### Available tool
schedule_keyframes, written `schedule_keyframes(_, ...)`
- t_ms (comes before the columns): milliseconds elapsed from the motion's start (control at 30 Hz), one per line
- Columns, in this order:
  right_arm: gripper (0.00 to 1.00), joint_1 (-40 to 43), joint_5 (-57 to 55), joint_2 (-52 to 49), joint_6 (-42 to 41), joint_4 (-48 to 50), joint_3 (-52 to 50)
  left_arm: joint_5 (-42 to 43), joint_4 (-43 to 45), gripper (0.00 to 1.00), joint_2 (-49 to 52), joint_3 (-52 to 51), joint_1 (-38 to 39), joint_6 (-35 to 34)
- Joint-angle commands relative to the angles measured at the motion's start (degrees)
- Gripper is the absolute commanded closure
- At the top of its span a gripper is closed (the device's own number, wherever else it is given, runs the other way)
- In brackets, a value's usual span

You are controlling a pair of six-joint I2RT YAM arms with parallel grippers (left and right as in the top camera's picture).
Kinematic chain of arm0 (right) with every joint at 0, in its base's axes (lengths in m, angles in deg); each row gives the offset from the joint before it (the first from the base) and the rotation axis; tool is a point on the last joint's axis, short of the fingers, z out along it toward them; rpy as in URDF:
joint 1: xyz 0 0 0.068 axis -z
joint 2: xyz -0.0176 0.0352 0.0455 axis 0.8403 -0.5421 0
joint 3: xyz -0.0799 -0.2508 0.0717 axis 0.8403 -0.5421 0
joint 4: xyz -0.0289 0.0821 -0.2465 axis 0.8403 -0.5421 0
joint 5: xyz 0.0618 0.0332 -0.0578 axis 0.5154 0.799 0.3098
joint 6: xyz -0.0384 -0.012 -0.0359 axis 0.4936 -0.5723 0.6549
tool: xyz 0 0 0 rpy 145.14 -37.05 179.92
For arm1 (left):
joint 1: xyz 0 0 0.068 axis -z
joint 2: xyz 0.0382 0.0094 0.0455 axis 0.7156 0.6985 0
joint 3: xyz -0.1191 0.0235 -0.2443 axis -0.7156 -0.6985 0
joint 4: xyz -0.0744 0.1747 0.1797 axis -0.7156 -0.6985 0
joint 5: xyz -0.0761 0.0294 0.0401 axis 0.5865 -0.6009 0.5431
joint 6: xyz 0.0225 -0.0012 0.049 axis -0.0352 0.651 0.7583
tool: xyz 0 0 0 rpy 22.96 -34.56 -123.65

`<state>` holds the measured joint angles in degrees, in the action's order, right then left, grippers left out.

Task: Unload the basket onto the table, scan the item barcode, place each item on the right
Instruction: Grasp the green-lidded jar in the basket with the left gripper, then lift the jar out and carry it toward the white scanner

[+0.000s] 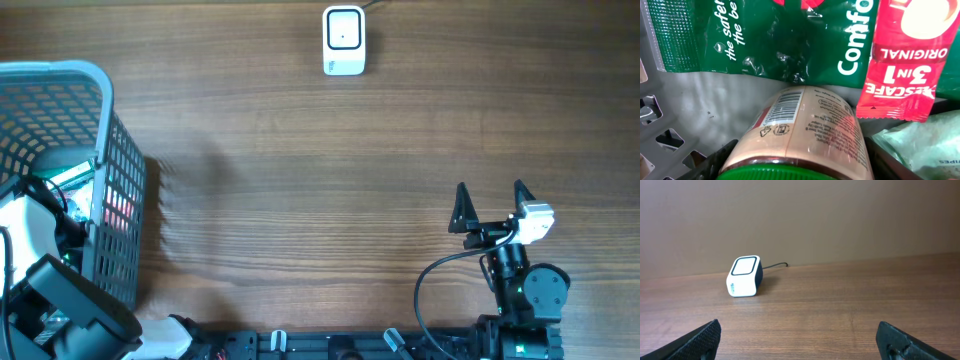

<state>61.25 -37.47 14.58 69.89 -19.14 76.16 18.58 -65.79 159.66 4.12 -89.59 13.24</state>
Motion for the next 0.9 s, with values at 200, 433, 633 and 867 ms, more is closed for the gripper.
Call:
schedule_keyframes(200,0.00,0.28,0.92,0.20,1.03,0.26,-0.07,-1.33,-16.92,0.38,0.24,31.45,-0.22,-0.04)
schedule_keyframes(433,0.00,0.28,0.92,0.20,1.03,0.26,-0.07,22.69,-31.50,0.38,-2.19,66.49,3.58,0.15)
schedule_keyframes(633,0.00,0.28,0.92,0.20,1.03,0.28,-0.07,21.42,-25.38,0.36,-6.43,67.54,34.62,-0.24)
schedule_keyframes(867,0.00,0.28,0.92,0.20,1.05,0.26,-0.07,-4.39,-30.45,0.34,3.80,67.54,71.84,-9.57)
